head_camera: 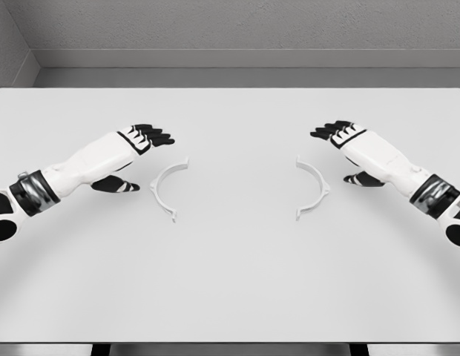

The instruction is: Assemble PVC drainage pipe clamps

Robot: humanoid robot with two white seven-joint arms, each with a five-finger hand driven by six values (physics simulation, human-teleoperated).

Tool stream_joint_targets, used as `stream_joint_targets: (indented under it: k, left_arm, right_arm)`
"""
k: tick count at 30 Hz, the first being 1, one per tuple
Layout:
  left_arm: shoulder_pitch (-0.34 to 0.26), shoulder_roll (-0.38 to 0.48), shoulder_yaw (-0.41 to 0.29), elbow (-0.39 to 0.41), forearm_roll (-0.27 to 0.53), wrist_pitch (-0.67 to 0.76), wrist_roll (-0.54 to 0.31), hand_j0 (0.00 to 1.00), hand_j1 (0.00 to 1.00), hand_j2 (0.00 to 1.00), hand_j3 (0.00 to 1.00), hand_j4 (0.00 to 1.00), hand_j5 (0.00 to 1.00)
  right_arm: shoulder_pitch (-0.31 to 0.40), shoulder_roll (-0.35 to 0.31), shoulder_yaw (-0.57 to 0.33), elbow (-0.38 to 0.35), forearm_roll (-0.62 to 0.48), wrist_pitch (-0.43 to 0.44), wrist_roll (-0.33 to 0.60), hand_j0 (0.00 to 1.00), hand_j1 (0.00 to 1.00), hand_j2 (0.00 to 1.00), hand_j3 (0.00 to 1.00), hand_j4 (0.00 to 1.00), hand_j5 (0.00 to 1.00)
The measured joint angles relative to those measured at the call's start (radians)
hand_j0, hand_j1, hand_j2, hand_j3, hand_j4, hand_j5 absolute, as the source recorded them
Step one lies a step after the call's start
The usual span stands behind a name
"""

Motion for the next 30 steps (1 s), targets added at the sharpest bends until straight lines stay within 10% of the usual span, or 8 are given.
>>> stream_joint_targets:
  k: [30]
  left_arm:
    - [-0.029, -0.105, -0.004, 0.156, -0.003, 0.000, 0.000, 1.00, 1.00, 1.00, 1.00, 1.00, 1.00]
  right_arm:
    - [-0.005, 0.000, 0.049, -0.032, -0.001, -0.007, 0.048, 1.00, 1.00, 1.00, 1.00, 1.00, 1.00]
